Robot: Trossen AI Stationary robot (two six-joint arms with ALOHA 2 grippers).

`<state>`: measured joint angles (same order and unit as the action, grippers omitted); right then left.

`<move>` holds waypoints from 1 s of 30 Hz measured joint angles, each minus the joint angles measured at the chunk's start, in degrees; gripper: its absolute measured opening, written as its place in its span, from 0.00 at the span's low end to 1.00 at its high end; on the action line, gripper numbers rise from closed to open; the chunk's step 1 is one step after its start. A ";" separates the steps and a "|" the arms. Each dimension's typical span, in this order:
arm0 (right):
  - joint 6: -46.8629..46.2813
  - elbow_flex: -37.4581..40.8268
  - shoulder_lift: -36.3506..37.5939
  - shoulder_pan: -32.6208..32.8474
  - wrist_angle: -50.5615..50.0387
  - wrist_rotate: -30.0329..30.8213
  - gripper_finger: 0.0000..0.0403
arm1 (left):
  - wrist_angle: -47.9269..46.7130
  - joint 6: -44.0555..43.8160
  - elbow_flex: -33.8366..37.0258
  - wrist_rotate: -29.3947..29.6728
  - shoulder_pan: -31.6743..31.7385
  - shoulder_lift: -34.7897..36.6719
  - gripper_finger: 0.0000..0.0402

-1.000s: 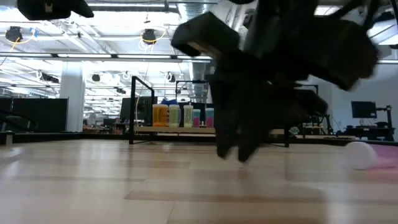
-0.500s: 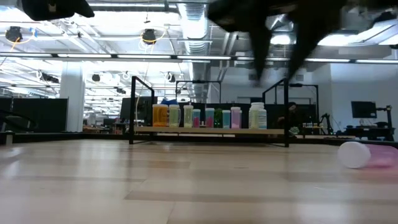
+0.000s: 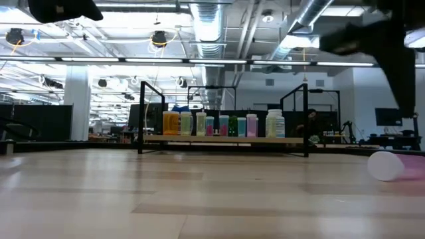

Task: Pick and place medicine bottles onto shelf by color
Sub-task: Put the pink pill bottle on the shelf

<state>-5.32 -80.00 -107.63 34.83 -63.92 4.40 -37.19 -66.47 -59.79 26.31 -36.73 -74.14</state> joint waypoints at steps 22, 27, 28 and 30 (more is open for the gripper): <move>-8.37 23.13 11.72 -1.29 24.98 1.60 0.46 | 0.22 -0.30 0.00 1.57 0.00 0.00 0.52; -8.40 26.01 11.72 -1.62 29.74 1.59 0.46 | 0.30 -0.35 0.00 1.56 0.00 0.01 0.52; -8.61 26.54 11.71 -1.75 30.57 1.59 0.47 | 0.38 -0.35 0.00 1.56 0.00 0.00 0.52; -9.37 27.41 11.69 -2.04 31.30 1.61 0.46 | 0.69 -0.38 0.00 1.57 0.00 0.02 0.52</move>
<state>-14.68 -52.58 -95.94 32.79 -32.62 6.01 -36.50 -66.85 -59.79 27.88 -36.73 -74.13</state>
